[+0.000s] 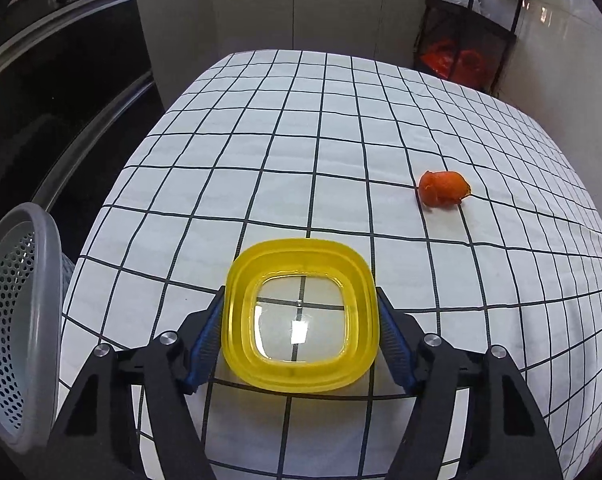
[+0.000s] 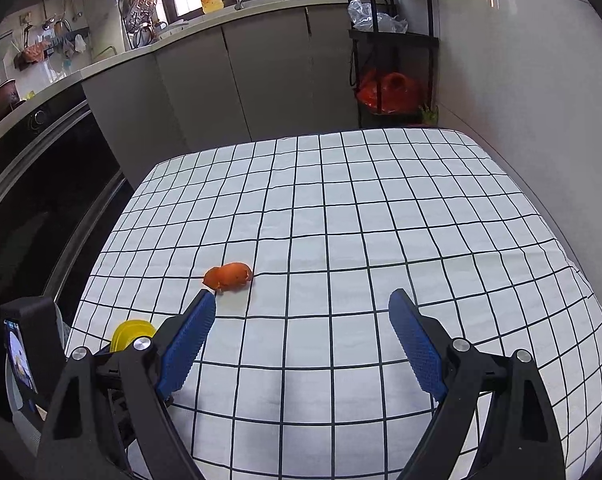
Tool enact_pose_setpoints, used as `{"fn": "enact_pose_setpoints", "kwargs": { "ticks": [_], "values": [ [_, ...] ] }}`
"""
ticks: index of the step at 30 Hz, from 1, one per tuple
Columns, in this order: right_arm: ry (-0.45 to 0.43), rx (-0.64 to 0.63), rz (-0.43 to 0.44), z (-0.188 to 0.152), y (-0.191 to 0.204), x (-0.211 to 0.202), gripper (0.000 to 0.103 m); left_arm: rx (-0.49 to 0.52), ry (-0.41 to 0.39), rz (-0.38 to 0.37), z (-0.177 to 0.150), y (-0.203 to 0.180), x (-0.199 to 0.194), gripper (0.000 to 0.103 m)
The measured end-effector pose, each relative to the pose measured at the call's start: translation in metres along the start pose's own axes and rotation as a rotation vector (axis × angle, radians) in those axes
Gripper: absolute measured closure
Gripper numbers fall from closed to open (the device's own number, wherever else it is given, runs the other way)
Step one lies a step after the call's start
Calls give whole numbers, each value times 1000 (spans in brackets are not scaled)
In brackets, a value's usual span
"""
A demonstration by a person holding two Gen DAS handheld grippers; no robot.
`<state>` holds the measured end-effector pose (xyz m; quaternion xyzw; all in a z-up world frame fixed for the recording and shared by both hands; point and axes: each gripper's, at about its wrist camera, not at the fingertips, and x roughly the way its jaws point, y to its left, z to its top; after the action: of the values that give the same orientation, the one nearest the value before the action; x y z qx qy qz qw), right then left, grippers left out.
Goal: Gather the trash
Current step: 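Grasp the yellow plastic lid by its rim with the left tool, then grasp the orange peel with the right tool while the left tool holds the yellow lid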
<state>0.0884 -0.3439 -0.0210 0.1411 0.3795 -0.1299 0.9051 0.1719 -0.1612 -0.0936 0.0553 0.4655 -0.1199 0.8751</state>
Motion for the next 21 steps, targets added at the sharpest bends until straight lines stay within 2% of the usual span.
{"fn": "enact_pose_setpoints", "kwargs": {
  "ticks": [4, 12, 21],
  "values": [
    [17, -13, 5, -4, 4, 14, 19, 5, -16, 1, 3, 15, -11, 36],
    [88, -31, 52, -7, 31, 58, 19, 56, -162, 92, 16, 48, -57, 37],
    [122, -53, 27, 0, 59, 95, 19, 8, -150, 66, 18, 75, -57, 36]
  ]
}}
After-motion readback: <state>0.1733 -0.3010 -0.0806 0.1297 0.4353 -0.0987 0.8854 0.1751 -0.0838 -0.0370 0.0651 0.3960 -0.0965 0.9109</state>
